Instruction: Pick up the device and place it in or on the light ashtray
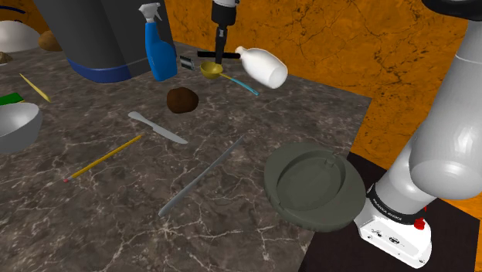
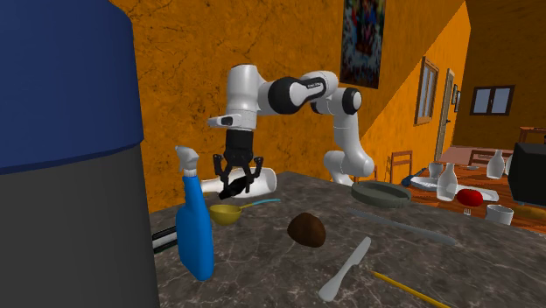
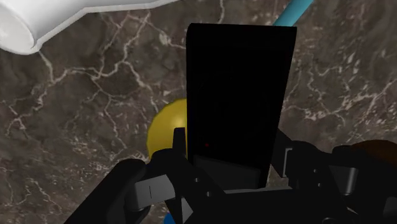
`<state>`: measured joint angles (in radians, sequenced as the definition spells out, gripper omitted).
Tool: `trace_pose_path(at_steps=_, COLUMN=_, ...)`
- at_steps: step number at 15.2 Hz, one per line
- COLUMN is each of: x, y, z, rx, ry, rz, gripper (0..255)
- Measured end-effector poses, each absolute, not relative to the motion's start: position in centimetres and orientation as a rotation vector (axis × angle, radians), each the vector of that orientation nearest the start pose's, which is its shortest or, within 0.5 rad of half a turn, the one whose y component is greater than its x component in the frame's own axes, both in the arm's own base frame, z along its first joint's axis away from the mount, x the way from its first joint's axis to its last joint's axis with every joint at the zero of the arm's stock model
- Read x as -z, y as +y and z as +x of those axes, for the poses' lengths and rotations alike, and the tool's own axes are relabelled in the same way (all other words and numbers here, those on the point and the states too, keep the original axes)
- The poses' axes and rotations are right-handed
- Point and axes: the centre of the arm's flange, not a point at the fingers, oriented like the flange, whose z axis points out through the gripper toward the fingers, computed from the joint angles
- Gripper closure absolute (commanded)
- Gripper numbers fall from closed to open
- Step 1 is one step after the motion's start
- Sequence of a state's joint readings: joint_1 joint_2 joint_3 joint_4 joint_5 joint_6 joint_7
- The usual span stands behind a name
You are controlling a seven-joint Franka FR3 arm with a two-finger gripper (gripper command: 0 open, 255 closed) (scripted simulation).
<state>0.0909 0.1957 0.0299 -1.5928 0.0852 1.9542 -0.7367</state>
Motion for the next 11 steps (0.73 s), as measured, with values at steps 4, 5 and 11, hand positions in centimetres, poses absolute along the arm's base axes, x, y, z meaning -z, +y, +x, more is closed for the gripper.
trace_pose_path(at_steps=4, x=-55.7, y=8.1, z=63.4, rx=0.286, ry=-1.249, rz=-2.832, gripper=255)
trace_pose_path(at_steps=5, x=-56.2, y=8.1, z=63.5, rx=0.286, ry=-1.250, rz=-2.832, gripper=255)
trace_pose_path(at_steps=11, x=-57.2, y=9.7, z=58.8, rx=0.286, ry=-1.250, rz=-2.831, gripper=255)
